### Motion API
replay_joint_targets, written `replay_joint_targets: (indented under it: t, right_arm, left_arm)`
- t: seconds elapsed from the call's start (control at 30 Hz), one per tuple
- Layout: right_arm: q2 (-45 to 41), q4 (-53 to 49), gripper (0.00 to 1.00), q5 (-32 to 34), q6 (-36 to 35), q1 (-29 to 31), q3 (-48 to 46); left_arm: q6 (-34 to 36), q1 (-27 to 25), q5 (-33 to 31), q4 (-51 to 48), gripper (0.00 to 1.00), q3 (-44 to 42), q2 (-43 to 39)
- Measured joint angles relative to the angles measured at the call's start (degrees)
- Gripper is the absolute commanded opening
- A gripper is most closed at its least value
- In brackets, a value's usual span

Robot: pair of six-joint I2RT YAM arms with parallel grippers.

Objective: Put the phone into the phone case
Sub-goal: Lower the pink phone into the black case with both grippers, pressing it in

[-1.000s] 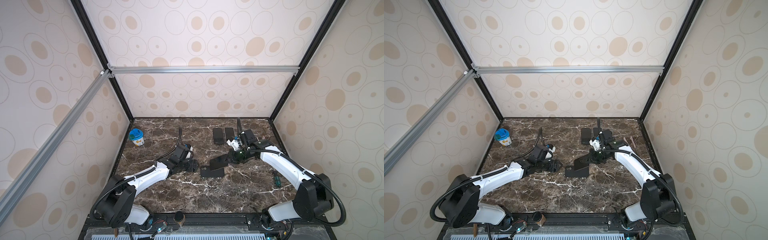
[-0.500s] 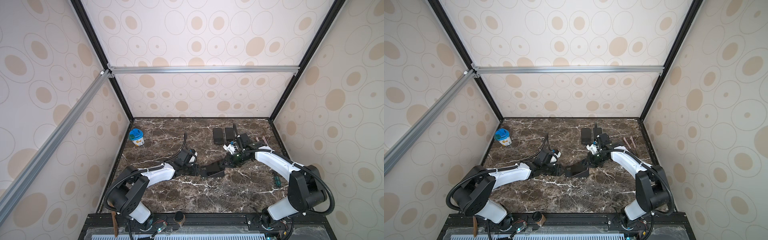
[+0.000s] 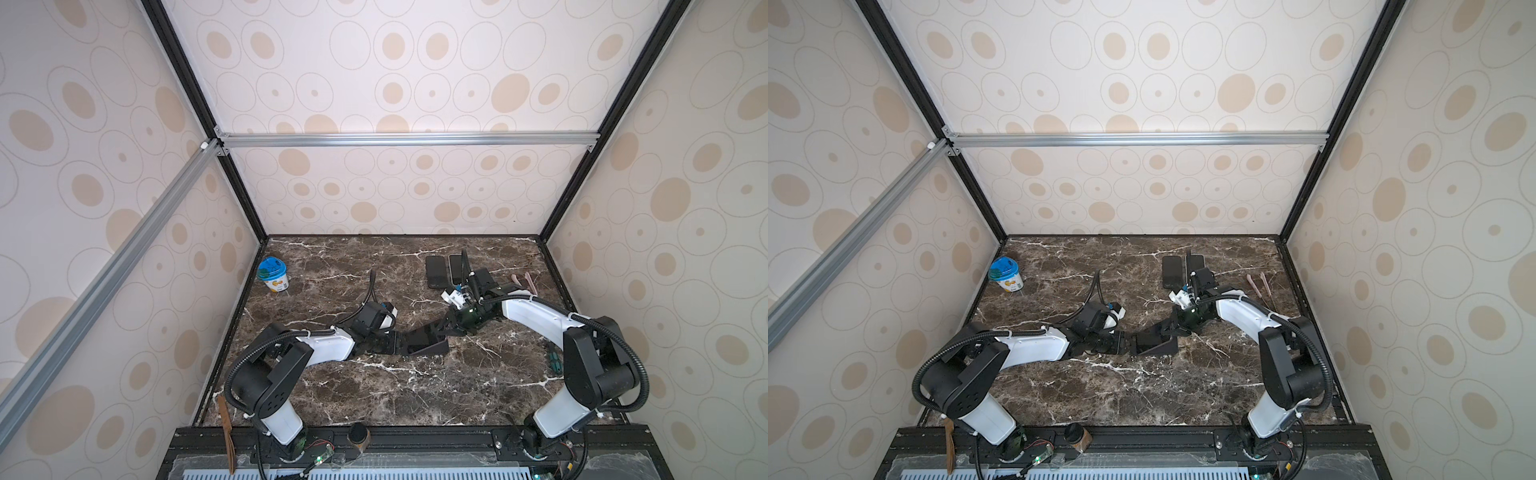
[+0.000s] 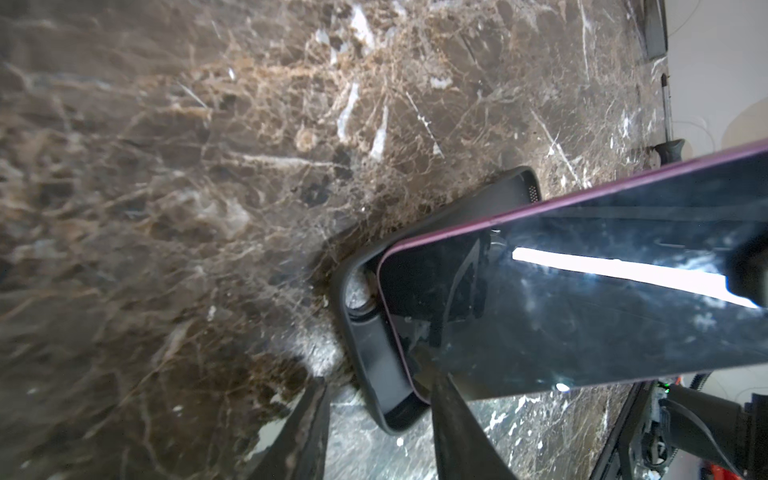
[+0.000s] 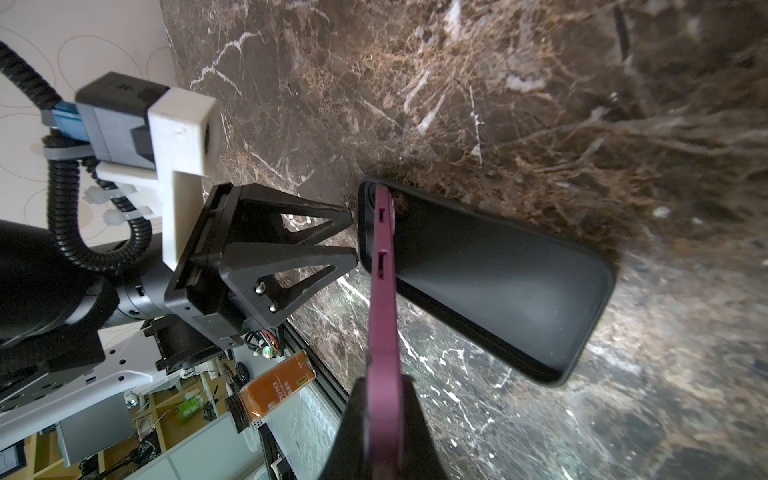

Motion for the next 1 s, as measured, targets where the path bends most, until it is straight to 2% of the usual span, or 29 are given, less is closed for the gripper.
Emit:
replay_joint_targets:
  t: [0.4, 0.63, 0.83, 0.9, 1.0]
  right_arm:
    - [3.58, 3.69, 0.01, -5.14, -0.26, -1.03, -1.09]
    - [4.7, 5.35, 0.07, -7.1, -0.66, -1.77, -2.05]
    - [5.95, 6.78, 0.09, -8.44, -1.03, -2.14, -2.84]
    - [6.29, 7.19, 0.11, -8.79, -1.07, -2.19, -3.04]
    - [6.84, 7.13, 0.2, -7.63, -1.33, -2.14, -3.06]
  left_arm:
    - [-1.84, 0.02, 1.49, 3.87, 0.3, -0.83, 1.49]
    - [-2.51, 0.13, 1.77, 4.46, 0.27, -1.27, 1.46]
    - [-3.52, 0.31, 1.57, 5.53, 0.27, -2.43, 0.87]
    - [-3.93, 0.33, 1.36, 6.16, 0.27, -3.04, 0.61]
    - [-4.35, 0.33, 1.14, 6.84, 0.27, -3.52, 0.5]
